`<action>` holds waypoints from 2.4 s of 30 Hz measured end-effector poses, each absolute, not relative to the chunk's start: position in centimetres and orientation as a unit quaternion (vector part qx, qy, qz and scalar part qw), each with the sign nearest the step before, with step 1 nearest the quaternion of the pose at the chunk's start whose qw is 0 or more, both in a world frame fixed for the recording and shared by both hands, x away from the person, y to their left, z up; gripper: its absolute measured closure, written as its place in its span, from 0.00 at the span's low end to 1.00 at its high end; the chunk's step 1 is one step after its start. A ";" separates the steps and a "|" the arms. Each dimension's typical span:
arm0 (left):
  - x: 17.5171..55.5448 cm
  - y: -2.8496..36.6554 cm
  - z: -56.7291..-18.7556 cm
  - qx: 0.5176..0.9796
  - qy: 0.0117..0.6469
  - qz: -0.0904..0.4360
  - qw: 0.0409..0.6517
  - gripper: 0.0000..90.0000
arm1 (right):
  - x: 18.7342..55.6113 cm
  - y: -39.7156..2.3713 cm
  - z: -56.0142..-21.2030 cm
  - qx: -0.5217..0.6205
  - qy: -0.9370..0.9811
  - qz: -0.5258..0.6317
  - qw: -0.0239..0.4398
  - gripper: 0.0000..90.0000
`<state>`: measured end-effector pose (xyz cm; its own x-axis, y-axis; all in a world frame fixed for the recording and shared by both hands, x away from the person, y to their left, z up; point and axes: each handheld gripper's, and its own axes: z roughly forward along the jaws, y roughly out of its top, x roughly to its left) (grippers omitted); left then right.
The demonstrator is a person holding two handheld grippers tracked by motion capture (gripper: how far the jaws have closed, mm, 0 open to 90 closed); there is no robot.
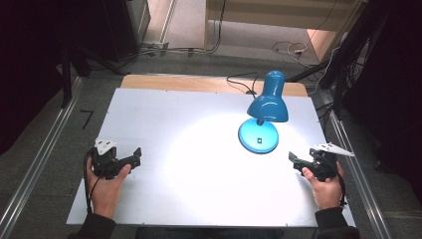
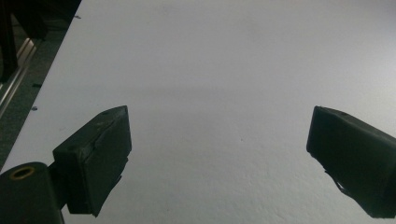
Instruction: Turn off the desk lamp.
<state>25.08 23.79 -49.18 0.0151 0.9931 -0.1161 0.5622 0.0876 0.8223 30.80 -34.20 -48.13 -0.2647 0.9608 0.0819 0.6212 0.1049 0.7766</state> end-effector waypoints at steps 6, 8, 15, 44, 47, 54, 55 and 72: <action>25.1 23.9 -49.2 0.610 0.638 0.292 0.369 0.08 | 31.1 -33.5 -48.0 0.555 0.709 0.368 0.232 0.14; 25.1 23.9 -49.2 0.610 0.638 0.292 0.369 0.08 | 31.1 -33.4 -47.9 0.553 0.710 0.369 0.232 0.14; 25.1 23.9 -49.2 0.611 0.637 0.292 0.368 0.08 | 31.4 -32.8 -47.9 0.549 0.712 0.371 0.231 0.14; 25.0 24.0 -49.1 0.609 0.637 0.292 0.372 0.08 | 32.2 -31.4 -47.7 0.540 0.717 0.376 0.228 0.15; 25.0 24.0 -49.1 0.609 0.637 0.292 0.371 0.08 | 32.3 -31.2 -47.8 0.540 0.718 0.375 0.227 0.16; 25.0 23.9 -49.1 0.610 0.637 0.291 0.371 0.08 | 32.6 -31.0 -47.8 0.537 0.720 0.376 0.229 0.17; 25.0 23.9 -49.1 0.610 0.637 0.291 0.371 0.08 | 32.6 -31.0 -47.8 0.537 0.720 0.376 0.229 0.17; 25.0 24.0 -49.1 0.610 0.637 0.289 0.373 0.08 | 33.1 -30.2 -47.9 0.532 0.725 0.373 0.229 0.21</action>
